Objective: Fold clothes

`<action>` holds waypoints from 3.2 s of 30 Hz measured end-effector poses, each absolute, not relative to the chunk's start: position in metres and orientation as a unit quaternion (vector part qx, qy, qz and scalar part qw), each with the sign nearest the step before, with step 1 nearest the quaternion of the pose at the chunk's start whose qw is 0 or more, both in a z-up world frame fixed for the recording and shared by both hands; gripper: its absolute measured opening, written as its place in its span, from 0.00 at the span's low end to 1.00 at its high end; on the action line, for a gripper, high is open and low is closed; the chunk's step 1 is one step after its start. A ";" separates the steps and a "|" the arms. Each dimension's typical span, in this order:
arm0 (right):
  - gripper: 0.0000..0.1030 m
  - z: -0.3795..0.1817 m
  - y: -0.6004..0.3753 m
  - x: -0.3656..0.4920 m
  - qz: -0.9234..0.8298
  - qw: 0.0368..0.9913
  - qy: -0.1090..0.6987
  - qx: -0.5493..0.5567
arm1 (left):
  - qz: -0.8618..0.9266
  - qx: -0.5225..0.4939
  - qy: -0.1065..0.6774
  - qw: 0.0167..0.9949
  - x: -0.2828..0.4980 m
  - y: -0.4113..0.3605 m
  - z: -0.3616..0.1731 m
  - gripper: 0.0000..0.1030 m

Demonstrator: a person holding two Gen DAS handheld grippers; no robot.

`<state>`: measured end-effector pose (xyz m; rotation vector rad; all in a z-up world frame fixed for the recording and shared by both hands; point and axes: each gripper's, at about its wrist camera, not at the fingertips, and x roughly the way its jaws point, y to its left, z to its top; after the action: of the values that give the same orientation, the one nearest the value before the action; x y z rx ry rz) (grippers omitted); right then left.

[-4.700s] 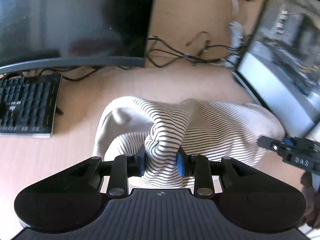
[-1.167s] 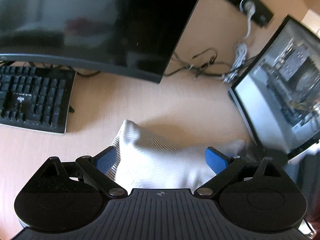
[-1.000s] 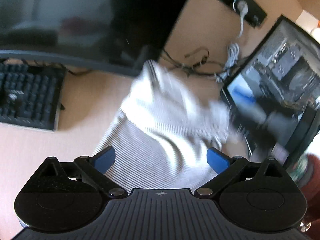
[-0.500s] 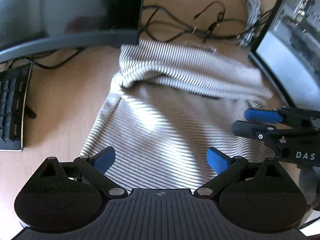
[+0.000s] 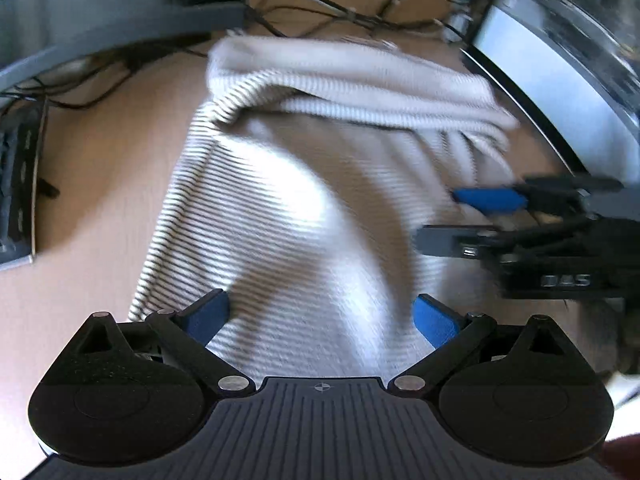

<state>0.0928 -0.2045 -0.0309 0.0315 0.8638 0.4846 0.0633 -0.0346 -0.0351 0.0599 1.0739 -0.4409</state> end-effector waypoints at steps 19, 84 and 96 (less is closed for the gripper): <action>0.63 -0.020 -0.223 -0.024 0.176 0.882 0.433 -0.056 | -0.254 -0.055 0.537 0.803 0.027 -0.012 -0.026 0.98; 0.20 0.034 -0.261 0.084 0.066 0.934 0.344 0.071 | -0.217 0.128 0.330 0.910 0.036 -0.078 0.021 1.00; 0.11 0.140 -0.240 0.058 0.169 0.953 0.242 0.074 | -0.250 0.171 0.148 0.942 0.037 -0.132 0.047 0.94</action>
<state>0.0584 -0.2398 0.1398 0.1512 0.4909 0.3444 0.0375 -0.1316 0.0469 0.3489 0.3009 -0.5091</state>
